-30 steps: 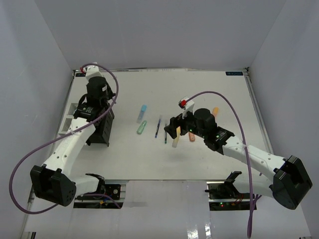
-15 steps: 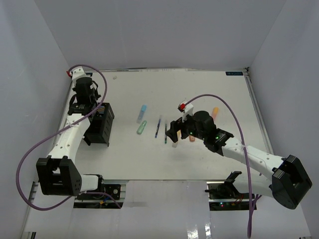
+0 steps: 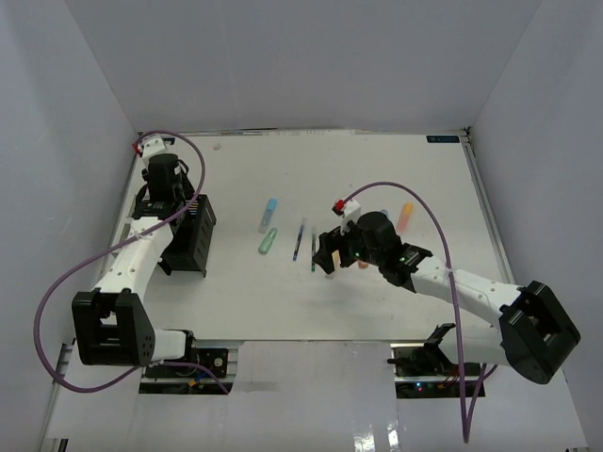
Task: Sort the stationery into containers
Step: Place the pen in the storage box, then pick up the pen from the center of the board.
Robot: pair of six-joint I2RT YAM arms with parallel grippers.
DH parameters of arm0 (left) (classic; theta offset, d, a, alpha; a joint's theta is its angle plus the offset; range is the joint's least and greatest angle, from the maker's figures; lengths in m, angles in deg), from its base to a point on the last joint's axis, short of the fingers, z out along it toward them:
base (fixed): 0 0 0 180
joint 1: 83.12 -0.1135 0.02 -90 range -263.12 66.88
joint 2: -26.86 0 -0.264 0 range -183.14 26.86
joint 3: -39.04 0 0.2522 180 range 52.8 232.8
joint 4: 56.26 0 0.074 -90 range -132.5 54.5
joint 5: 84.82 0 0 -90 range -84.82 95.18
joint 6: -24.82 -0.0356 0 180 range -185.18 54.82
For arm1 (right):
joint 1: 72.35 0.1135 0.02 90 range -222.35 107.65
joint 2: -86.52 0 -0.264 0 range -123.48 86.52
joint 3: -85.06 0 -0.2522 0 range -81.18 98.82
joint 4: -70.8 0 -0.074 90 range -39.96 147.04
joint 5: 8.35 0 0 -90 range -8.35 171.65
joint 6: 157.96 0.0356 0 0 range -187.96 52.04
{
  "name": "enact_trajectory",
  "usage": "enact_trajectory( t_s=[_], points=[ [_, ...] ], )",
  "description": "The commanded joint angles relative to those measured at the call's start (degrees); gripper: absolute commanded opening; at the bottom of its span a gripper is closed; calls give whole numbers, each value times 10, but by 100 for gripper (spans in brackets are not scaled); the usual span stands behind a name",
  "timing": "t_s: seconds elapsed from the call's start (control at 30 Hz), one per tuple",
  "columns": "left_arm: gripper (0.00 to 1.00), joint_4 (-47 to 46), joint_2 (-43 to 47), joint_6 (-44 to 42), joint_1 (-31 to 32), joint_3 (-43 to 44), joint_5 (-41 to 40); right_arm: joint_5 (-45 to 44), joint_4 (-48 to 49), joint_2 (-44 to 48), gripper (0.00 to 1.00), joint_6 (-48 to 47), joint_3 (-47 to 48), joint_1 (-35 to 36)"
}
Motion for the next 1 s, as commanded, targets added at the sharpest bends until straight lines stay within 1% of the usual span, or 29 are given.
enact_trajectory(
  t_s=[0.0, 0.07, 0.1, 0.17, 0.2, 0.23, 0.3, 0.33, 0.37, 0.4, 0.47, 0.5, 0.57, 0.63, 0.67, 0.73, 0.77, 0.9, 0.97],
  points=[
    [50, -1, 24, 2, -3, -2, 10, -2, -5, -15, 90, 17, 19, 2],
    [55, 2, 28, 0, -3, 1, 17, -5, -9, -20, 90, 27, 23, 2],
    [61, 4, 34, -1, -3, 3, 21, -7, -10, -24, 90, 30, 24, 2],
    [69, 9, 44, -3, -3, 6, 32, -9, -11, -30, 90, 40, 29, 3],
    [73, 9, 57, -5, -3, 7, 39, -17, -13, -34, 90, 45, 32, 3],
    [82, 10, 64, -7, -3, 7, 49, -21, -23, -38, 91, 48, 41, 5],
    [90, 10, 86, -6, -2, 6, 93, -42, -37, -54, 91, 62, 54, 9],
    [97, 11, 94, -3, -2, 5, 114, -47, -46, -62, 92, 64, 62, 14],
    [98, 12, 101, 0, -3, 2, 136, -68, -68, -80, 93, 69, 83, 18],
    [98, 12, 109, 1, -1, -5, 175, -94, -90, -92, 93, 76, 97, 22],
    [98, 12, 129, 4, 2, -13, 210, -126, -140, -129, 94, 86, 139, 35],
    [98, 11, 134, 4, 8, -22, 244, -155, -156, -142, 94, 98, 153, 39],
    [98, 12, 151, 2, 15, -31, 261, -177, -192, -178, 96, 112, 188, 47],
    [98, 12, 160, 2, 28, -44, 271, -209, -211, -201, 97, 131, 209, 55],
    [98, 12, 167, 2, 33, -48, 272, -221, -221, -224, 100, 137, 221, 58],
    [98, 10, 173, 2, 43, -58, 270, -240, -247, -246, 100, 149, 254, 62],
    [98, 10, 175, 3, 46, -59, 267, -242, -253, -269, 96, 154, 264, 64],
    [98, 10, 176, 7, 53, -59, 263, -250, -274, -319, 92, 171, 307, 68],
    [98, 10, 176, 8, 54, -59, 263, -252, -279, -339, 89, 178, 313, 69]
  ],
)
